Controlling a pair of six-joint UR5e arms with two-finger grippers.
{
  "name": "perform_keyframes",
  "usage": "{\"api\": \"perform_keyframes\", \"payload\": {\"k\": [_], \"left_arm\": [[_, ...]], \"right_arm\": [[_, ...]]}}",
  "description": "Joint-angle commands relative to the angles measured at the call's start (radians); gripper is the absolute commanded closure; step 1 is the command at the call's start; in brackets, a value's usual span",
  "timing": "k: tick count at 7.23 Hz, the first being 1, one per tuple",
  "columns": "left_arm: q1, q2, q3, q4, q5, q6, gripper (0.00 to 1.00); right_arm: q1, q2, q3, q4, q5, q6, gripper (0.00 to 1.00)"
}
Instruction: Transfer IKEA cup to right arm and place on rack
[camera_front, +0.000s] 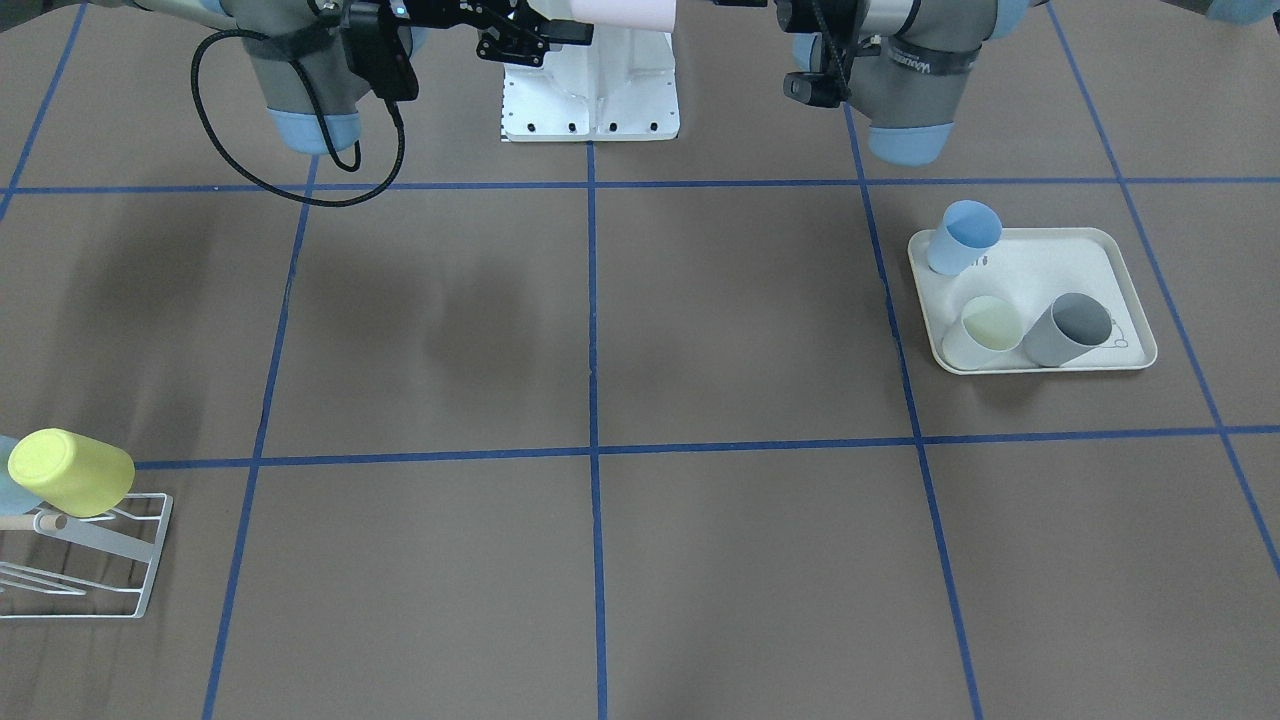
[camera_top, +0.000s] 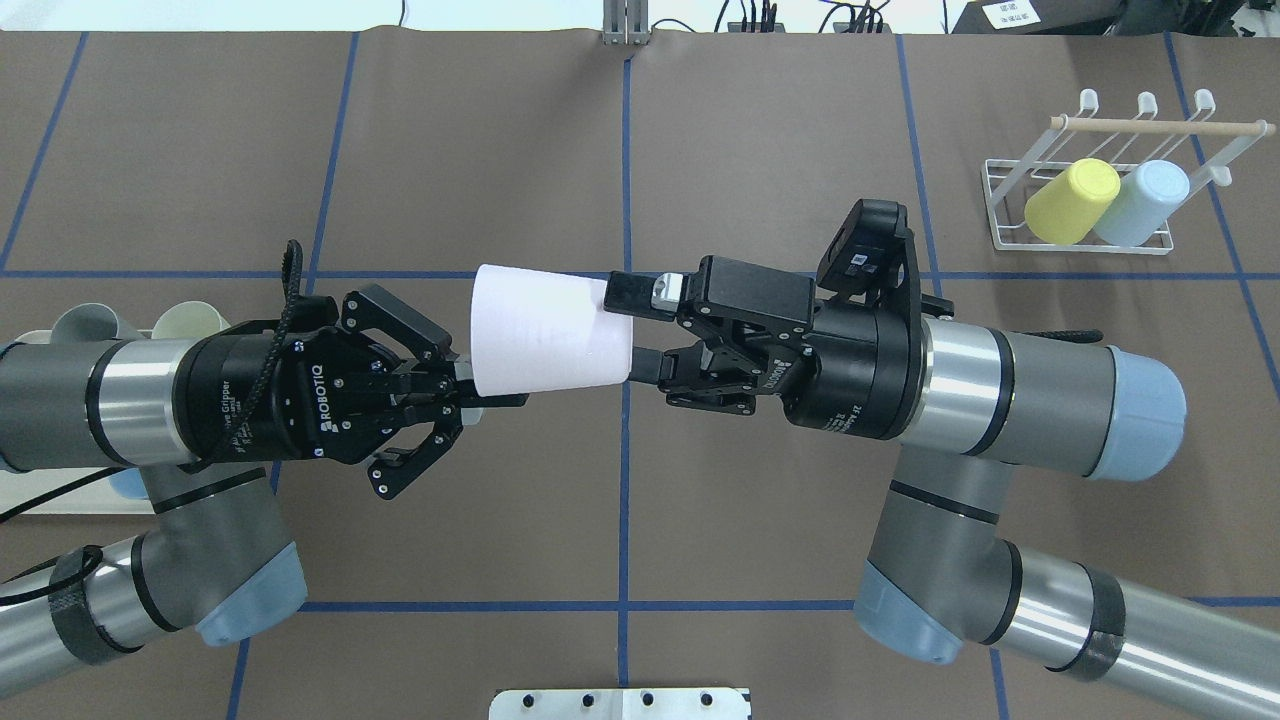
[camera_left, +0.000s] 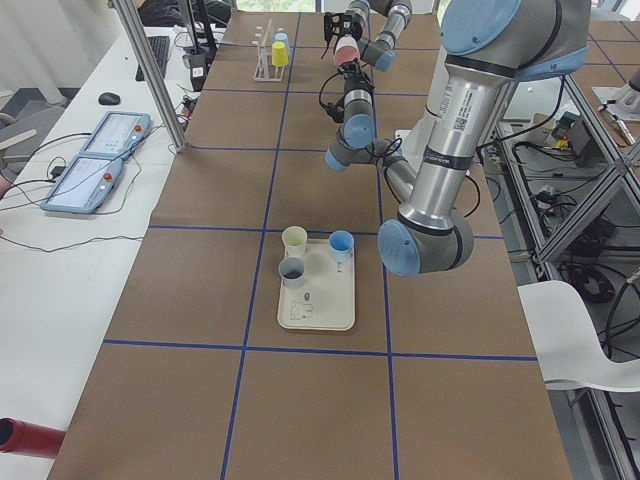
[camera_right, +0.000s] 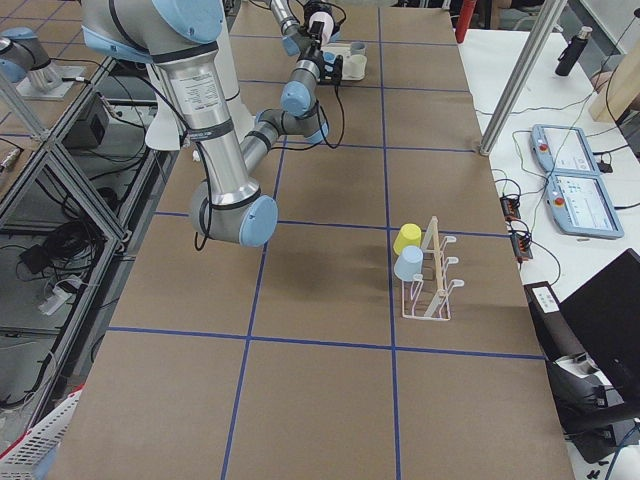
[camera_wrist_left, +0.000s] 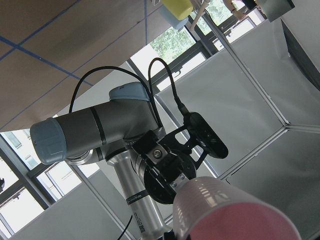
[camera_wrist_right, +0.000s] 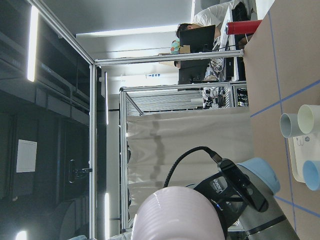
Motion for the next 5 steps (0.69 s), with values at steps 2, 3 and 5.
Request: {"api": "perform_keyframes", "payload": {"k": [2, 3, 5], "left_arm": [[0.003, -0.011, 0.014, -0.001, -0.001, 0.001, 1.0], [0.002, -0.009, 0.014, -0.001, -0.001, 0.008, 0.4], [-0.006, -0.006, 0.005, 0.01, 0.002, 0.017, 0.0]], "right_arm": [[-0.004, -0.001, -0.001, 0.0, -0.005, -0.001, 0.54], [-0.002, -0.001, -0.001, 0.0, -0.005, -0.001, 0.67], [0.006, -0.008, 0.004, 0.0, -0.005, 0.0, 0.77]]}}
